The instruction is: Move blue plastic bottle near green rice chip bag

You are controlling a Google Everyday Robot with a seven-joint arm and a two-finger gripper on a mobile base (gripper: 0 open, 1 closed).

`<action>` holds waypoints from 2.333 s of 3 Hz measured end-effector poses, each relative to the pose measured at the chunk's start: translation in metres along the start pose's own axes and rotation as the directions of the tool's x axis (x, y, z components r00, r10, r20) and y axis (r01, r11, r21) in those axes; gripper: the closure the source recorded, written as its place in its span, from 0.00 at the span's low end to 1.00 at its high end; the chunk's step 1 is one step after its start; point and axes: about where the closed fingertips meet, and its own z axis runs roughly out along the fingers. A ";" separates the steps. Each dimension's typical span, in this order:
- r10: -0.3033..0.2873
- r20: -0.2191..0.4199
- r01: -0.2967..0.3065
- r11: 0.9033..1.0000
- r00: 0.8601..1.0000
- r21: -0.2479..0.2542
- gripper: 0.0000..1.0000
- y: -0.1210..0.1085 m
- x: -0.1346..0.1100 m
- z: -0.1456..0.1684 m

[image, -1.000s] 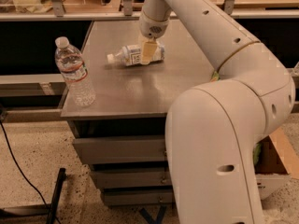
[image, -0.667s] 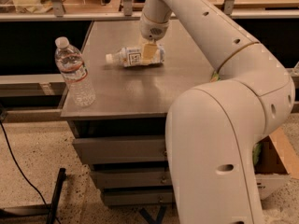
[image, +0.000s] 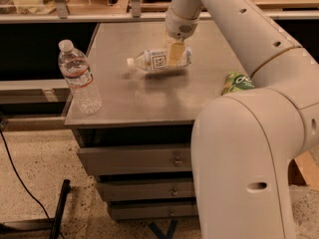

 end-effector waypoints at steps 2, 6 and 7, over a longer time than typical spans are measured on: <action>-0.234 0.054 0.227 0.967 0.971 0.116 1.00 0.014 0.044 -0.066; -0.389 0.017 0.388 0.920 0.921 0.054 1.00 0.034 0.083 -0.066; -0.451 0.054 0.451 0.893 0.891 0.010 1.00 0.046 0.081 -0.060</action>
Offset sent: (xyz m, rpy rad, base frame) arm -0.0485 -0.1080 0.0754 0.0418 -0.2535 0.4106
